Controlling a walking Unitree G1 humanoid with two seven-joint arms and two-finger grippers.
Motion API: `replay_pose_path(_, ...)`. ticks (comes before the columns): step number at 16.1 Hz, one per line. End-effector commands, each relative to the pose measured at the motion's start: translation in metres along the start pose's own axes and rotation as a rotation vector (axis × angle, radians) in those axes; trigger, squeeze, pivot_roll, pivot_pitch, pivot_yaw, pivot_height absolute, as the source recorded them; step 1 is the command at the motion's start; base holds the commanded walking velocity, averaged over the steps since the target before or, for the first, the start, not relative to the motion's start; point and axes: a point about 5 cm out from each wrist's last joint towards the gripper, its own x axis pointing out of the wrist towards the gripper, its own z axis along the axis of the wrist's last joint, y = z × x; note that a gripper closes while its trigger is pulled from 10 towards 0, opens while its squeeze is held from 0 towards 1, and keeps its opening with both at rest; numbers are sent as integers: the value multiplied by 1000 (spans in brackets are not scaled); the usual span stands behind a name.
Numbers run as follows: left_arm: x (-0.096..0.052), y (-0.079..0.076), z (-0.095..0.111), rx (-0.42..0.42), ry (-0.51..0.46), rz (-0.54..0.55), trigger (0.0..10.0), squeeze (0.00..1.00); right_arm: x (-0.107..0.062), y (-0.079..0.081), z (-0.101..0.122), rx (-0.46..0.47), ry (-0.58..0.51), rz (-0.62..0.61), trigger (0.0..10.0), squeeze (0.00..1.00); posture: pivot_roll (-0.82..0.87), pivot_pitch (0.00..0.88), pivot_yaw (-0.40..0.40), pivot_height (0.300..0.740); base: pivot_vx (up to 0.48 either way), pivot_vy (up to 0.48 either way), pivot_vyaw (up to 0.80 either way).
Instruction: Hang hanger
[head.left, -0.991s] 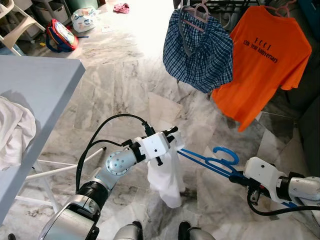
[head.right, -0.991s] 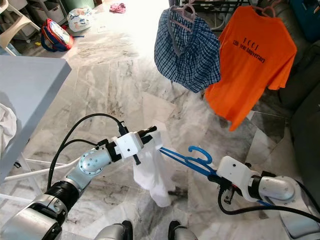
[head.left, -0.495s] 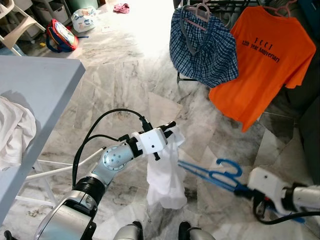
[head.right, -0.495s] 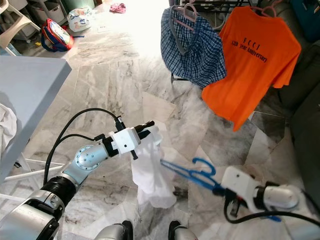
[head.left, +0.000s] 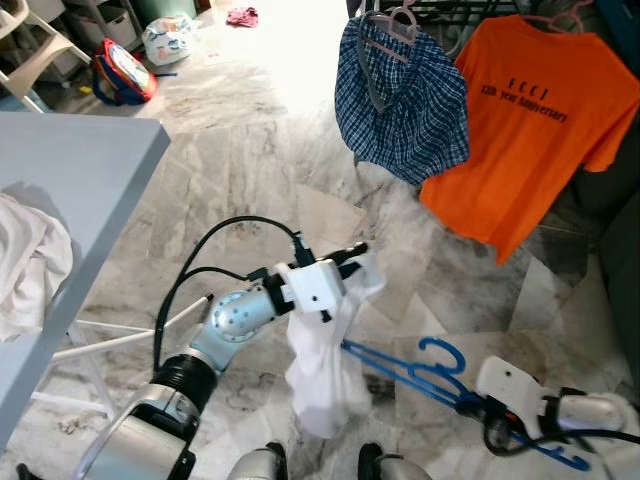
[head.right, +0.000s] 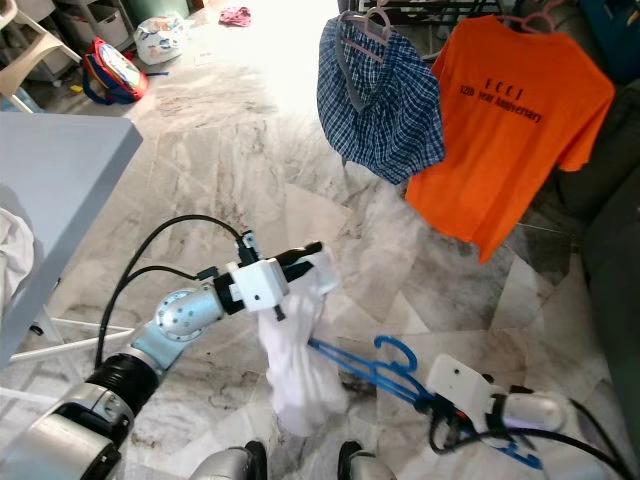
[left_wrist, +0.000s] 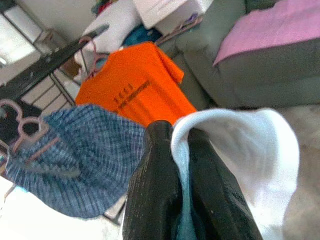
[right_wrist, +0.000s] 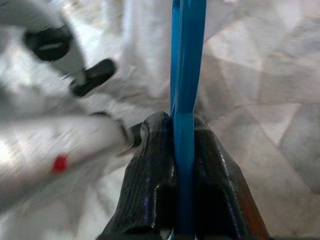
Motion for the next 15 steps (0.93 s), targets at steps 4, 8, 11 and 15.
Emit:
replay_pose_path(4,0,-12,8,-14,-58,-24,10000,0,11,-18,0,104,-45,-232,10000,0,7,227,87,740,0,0,0)
replay_pose_path(8,0,-13,7,-29,-41,-8,10000,0,16,-27,6,154,-92,-328,10000,0,8,229,86,740,0,0,0)
replay_pose_path(11,0,-15,5,-38,-23,-7,10000,0,20,-26,11,181,-128,-327,10000,0,2,231,83,740,0,0,0)
replay_pose_path(15,7,-28,10,-55,-46,-48,10000,0,35,-16,50,259,-343,-229,10000,0,3,234,84,740,0,0,0)
